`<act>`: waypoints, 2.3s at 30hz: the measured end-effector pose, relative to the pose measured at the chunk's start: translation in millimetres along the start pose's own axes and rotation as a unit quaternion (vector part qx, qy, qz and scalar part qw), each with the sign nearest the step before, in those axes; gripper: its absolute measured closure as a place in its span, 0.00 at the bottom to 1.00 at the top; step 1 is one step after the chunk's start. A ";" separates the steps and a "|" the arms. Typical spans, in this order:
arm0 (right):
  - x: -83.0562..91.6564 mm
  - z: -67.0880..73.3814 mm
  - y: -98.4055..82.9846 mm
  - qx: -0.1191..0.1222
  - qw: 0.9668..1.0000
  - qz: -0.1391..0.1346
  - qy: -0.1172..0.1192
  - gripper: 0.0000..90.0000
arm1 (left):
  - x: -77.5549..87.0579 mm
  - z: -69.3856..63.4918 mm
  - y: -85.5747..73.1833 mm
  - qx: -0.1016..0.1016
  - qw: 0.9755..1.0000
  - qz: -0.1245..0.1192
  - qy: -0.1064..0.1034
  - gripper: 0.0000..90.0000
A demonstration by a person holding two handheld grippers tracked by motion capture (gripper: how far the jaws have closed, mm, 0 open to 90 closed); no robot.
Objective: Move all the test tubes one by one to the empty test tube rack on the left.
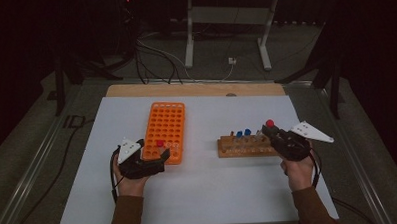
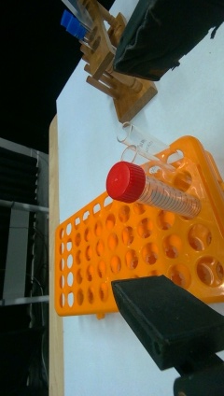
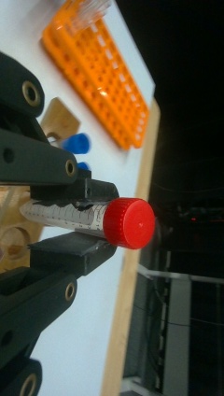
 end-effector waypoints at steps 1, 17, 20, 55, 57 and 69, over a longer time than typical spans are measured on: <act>3.0 0.8 3.1 0.002 1.000 -0.005 0.001 0.83 | 0.2 -0.2 0.2 0.000 1.000 -0.001 0.000 0.01; 14.9 20.3 22.8 0.007 0.999 -0.023 0.047 0.83 | 3.6 -16.1 7.4 -0.020 1.000 -0.019 -0.006 0.01; 11.2 24.1 21.0 0.005 0.998 -0.016 0.058 0.83 | 3.6 -22.3 10.7 -0.028 0.999 -0.021 -0.013 0.01; -32.6 77.8 -7.4 0.022 0.985 0.067 0.158 0.83 | -40.2 -158.4 11.9 -0.168 0.973 0.011 -0.155 0.38; -33.5 79.1 -8.0 0.023 0.984 0.069 0.161 0.83 | -40.8 -162.0 10.8 -0.174 0.972 0.009 -0.157 0.47; -35.8 80.9 -10.6 0.023 0.983 0.075 0.166 0.83 | -42.1 -166.4 8.8 -0.186 0.968 0.007 -0.170 0.82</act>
Point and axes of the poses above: each handheld gripper's, and its own axes: x roughly backward along the jaws, y roughly out of its top, z roughly to its left, the point moved 3 cm from there along -x, roughly forward along the jaws, and after that the axes turned 13 degrees about y, right-handed, at the moved point
